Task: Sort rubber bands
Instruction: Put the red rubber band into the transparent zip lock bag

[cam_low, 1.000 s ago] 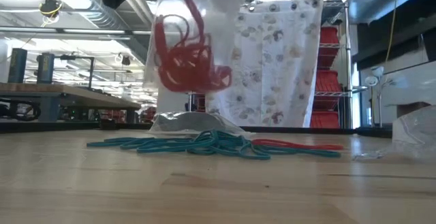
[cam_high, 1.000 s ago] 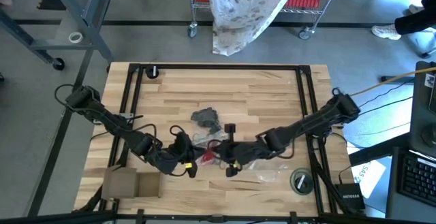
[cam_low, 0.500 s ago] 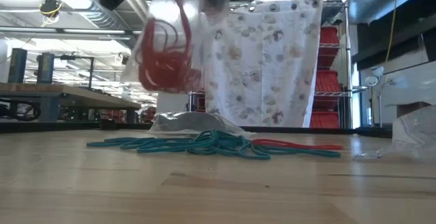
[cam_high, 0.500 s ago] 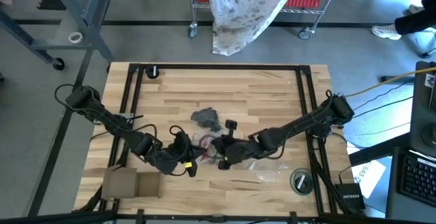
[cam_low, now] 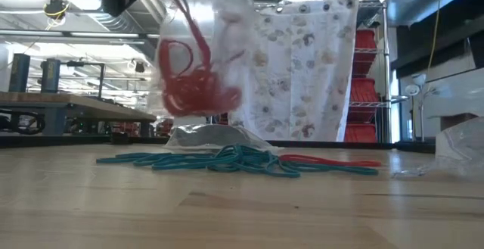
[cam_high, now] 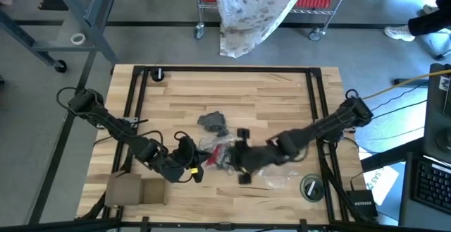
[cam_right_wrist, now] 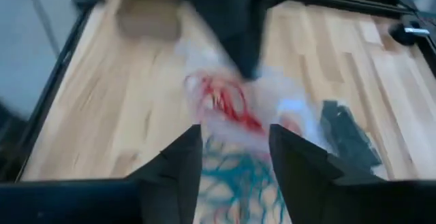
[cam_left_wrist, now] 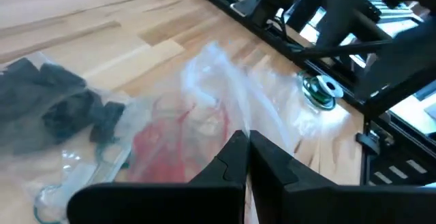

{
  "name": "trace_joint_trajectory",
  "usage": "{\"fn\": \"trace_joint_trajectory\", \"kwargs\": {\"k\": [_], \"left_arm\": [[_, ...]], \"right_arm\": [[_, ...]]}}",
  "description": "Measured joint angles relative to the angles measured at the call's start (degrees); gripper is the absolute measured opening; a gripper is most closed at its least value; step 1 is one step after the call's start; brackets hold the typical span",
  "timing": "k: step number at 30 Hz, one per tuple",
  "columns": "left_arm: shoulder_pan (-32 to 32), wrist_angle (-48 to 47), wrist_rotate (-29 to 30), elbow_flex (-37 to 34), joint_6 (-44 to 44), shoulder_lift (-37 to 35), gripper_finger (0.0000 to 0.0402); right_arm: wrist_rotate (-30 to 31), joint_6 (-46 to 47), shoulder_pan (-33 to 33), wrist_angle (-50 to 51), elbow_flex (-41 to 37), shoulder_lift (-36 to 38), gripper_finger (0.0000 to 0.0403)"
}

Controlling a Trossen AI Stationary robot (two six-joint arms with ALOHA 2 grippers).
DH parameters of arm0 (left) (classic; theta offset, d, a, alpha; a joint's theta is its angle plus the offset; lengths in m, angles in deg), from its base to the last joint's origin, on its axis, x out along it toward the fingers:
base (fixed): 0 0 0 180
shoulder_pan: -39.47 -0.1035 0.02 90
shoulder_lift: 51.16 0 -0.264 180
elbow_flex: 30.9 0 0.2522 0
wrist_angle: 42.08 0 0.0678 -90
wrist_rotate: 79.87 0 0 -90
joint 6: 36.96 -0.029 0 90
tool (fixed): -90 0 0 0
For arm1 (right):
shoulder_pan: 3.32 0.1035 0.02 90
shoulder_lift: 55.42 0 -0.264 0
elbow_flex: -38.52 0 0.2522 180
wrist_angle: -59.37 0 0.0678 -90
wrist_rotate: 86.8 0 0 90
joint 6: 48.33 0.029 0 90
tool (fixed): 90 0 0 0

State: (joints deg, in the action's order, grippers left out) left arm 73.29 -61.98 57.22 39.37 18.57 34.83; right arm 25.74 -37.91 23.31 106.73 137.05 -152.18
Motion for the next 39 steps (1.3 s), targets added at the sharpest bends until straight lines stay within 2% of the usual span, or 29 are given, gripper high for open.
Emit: {"fn": "trace_joint_trajectory", "kwargs": {"k": [6,11,13,19,23,29,34,39], "left_arm": [[0.62,-0.58,-0.11,0.01,1.09,-0.02,0.0001],[1.02,-0.67,-0.18,0.02,1.09,-0.02,0.0001],[1.08,-0.66,-0.18,0.02,0.91,-0.02,0.0001],[1.09,-0.31,-0.18,0.02,-0.49,-0.02,0.0001],[1.08,-0.41,-0.18,0.02,-0.64,-0.02,0.0001],[0.96,-0.48,-0.18,0.02,-1.67,-0.02,0.0001],[1.02,-0.59,-0.16,0.02,-1.97,-0.02,0.0001],[1.03,-0.47,-0.14,0.02,-1.95,-0.02,0.0001]], "right_arm": [[6.66,5.1,4.34,20.42,-0.2,1.91,0.017],[5.6,7.24,3.49,22.73,-8.52,1.85,0.0161],[3.67,5.67,2.39,19.72,-13.45,1.85,0.0156],[-5.44,1.12,-1.28,-1.12,-28.77,1.67,0.0135],[-7.08,0.01,-3.33,-10.35,-35.48,1.52,0.0122],[-11.38,-3.05,-5.35,-18.92,-39.06,0.89,0.0117],[-14.14,-5.28,-5.32,-22.0,-39.95,0.36,0.0117],[-11.53,-6.46,-5.28,-22.22,-39.93,0.06,0.0117]]}}
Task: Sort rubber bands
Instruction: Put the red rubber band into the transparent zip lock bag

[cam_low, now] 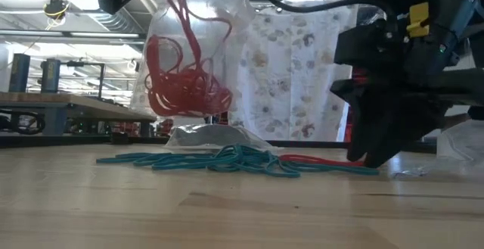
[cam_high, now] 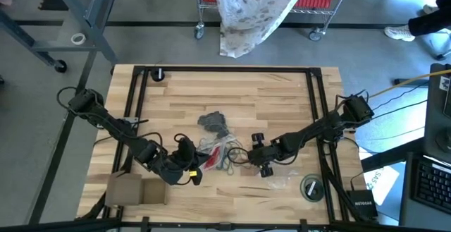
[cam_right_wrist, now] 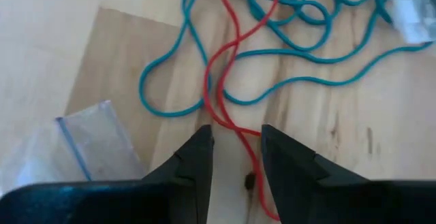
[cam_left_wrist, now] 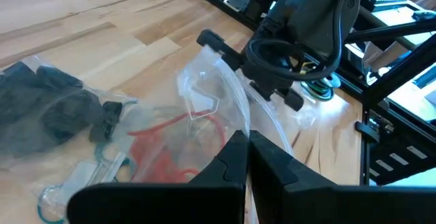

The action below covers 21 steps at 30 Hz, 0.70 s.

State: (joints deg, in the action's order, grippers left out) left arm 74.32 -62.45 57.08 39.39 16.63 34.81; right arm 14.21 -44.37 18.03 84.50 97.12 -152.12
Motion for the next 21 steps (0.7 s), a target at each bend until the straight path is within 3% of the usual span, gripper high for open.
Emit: {"fn": "trace_joint_trajectory", "kwargs": {"k": [10,18,21], "left_arm": [[-0.01,0.02,0.01,0.02,0.0,0.0,0.0001],[0.06,0.12,-1.2,0.02,-0.02,0.48,0.0001],[0.07,-0.12,-1.38,0.02,0.0,0.48,0.0001]], "right_arm": [[-1.8,-2.35,-0.79,-1.33,0.26,-2.6,0.0097],[-4.08,2.08,-1.12,0.54,0.74,-3.61,0.0011],[-4.46,3.08,-0.59,4.19,1.77,-2.54,0.0009]]}}
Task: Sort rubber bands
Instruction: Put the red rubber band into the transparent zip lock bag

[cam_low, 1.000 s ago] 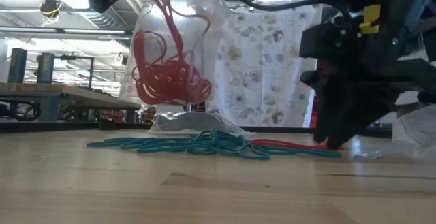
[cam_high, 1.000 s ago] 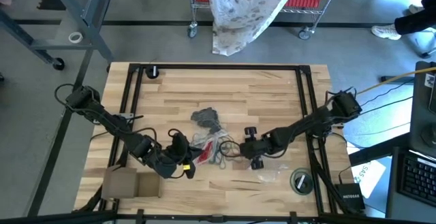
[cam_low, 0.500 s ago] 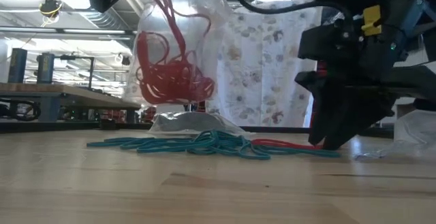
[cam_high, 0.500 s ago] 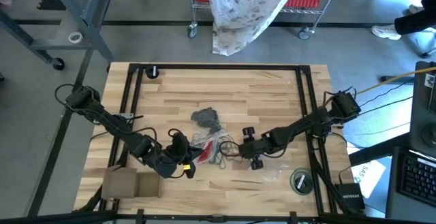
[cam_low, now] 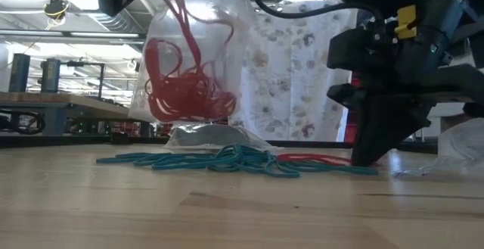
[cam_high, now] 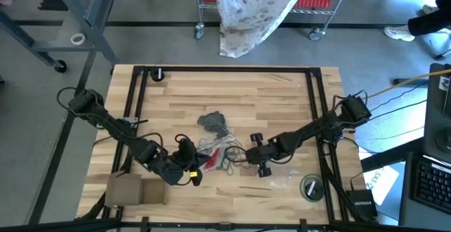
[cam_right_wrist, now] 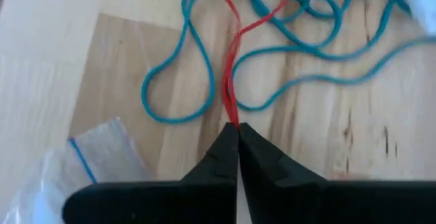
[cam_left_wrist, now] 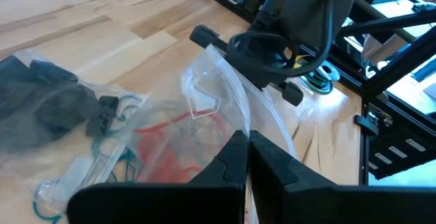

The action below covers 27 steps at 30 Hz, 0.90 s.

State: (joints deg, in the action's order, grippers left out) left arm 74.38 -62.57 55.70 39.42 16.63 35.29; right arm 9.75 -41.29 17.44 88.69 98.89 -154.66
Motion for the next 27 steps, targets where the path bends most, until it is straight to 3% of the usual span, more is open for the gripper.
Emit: {"fn": "trace_joint_trajectory", "kwargs": {"k": [4,13,20,27], "left_arm": [[-0.02,-0.03,-0.01,0.0,-0.07,0.0,0.0001],[-0.48,-0.02,-3.07,0.0,0.05,0.0,0.0001],[-0.59,-0.06,-3.18,0.0,0.24,0.24,0.0001],[-1.55,0.23,-2.96,0.0,1.77,0.57,0.0001]], "right_arm": [[2.69,-0.24,1.78,10.0,3.16,2.51,0.0002],[20.1,-2.11,8.38,19.43,16.19,8.28,0.0001],[21.26,-4.38,10.58,11.58,25.0,8.66,0.0001],[20.91,-8.75,10.3,-3.74,26.25,7.7,0.0001]]}}
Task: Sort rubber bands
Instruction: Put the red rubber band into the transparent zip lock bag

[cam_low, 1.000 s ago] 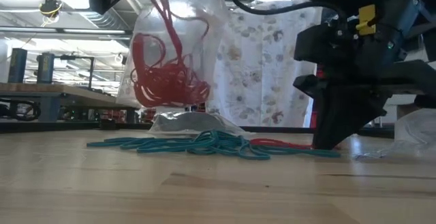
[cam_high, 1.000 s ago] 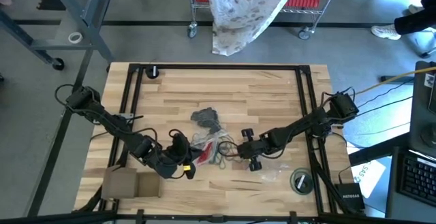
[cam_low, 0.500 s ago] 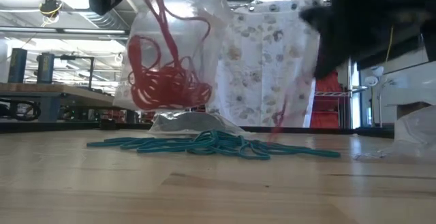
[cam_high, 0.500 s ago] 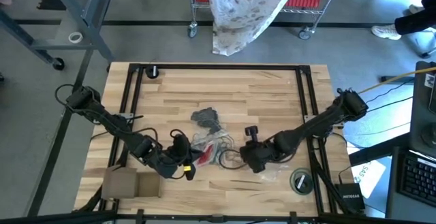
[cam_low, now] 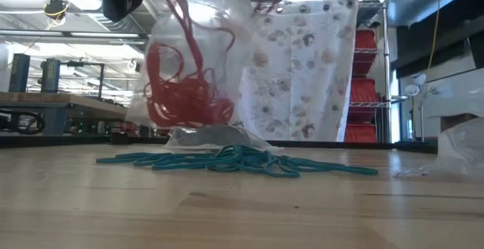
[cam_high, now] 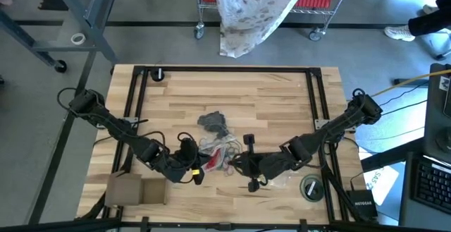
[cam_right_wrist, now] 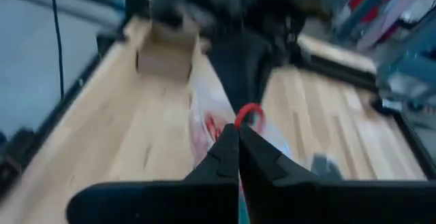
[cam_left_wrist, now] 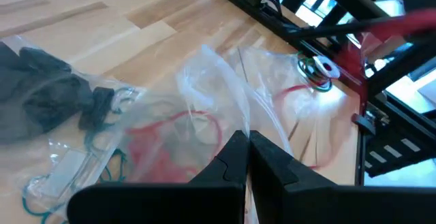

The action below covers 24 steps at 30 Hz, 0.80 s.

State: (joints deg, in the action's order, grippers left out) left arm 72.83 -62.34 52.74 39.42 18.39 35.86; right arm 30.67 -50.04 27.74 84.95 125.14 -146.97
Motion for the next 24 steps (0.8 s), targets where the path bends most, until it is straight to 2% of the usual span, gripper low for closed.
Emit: {"fn": "trace_joint_trajectory", "kwargs": {"k": [11,15,17,20,24], "left_arm": [[-0.18,-0.03,-0.02,0.0,0.23,0.0,0.0001],[-0.18,-0.04,0.0,0.0,0.84,0.0,0.0001],[-0.18,-0.12,0.0,0.0,1.29,0.02,0.0001],[-0.18,-0.08,0.01,0.0,1.59,0.02,0.0001],[-0.18,-0.14,0.0,0.0,2.02,0.02,0.0001]], "right_arm": [[1.59,-4.87,-2.55,-12.54,0.0,-2.31,0.0001],[1.03,-0.11,-4.33,-13.5,0.0,-2.31,0.0001],[-1.66,1.52,-5.4,-13.84,0.0,-2.31,0.0001],[-3.05,1.29,-6.46,-15.71,0.04,-2.24,0.0001],[-0.92,-1.98,-6.32,-16.14,1.95,-2.05,0.0001]]}}
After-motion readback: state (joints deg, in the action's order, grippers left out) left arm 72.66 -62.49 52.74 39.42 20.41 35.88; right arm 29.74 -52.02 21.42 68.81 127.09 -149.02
